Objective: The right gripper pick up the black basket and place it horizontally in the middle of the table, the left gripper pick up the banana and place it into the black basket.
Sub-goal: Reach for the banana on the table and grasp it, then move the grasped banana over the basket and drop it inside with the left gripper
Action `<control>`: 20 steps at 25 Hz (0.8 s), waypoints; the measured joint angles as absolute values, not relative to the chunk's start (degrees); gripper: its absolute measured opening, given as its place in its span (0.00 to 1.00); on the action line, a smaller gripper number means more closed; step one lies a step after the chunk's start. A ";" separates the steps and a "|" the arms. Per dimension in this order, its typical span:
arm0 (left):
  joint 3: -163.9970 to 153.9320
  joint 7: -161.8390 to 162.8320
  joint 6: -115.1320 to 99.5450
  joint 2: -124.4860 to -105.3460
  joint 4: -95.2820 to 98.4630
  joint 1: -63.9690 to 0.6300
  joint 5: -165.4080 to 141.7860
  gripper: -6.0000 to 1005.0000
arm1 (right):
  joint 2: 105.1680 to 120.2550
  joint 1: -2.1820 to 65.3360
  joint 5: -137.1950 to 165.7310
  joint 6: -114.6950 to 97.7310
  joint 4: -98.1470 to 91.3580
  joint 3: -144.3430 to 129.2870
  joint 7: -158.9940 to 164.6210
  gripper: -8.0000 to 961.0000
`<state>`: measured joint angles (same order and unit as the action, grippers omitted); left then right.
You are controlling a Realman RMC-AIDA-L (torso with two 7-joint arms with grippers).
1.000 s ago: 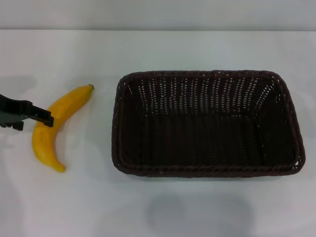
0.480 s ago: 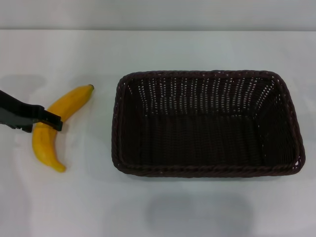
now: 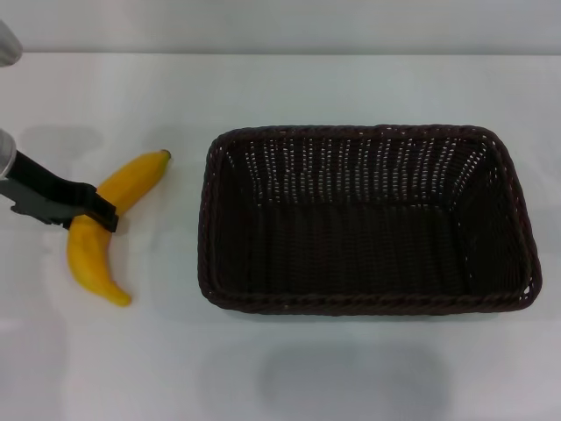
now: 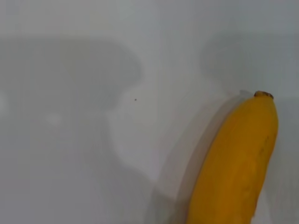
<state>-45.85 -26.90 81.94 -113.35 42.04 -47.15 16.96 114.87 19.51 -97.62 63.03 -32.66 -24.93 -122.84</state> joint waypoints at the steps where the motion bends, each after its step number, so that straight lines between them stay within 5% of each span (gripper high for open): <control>1: -45.86 -26.89 82.14 -113.39 42.04 -47.18 16.94 0.73 | 114.87 19.43 -97.62 63.03 -32.64 -24.92 -122.84 0.68; 11: -45.54 -26.98 84.30 -113.50 44.94 -46.49 17.53 0.52 | 114.86 18.71 -97.62 63.38 -32.60 -24.95 -122.87 0.68; 20: -45.25 -33.50 96.62 -112.60 73.75 -35.56 41.93 0.53 | 114.87 17.83 -98.05 65.41 -32.65 -24.71 -122.48 0.68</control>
<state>-45.25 -33.51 96.62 -112.60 73.75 -35.56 41.93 114.87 17.83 -98.05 65.41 -32.65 -24.71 -122.48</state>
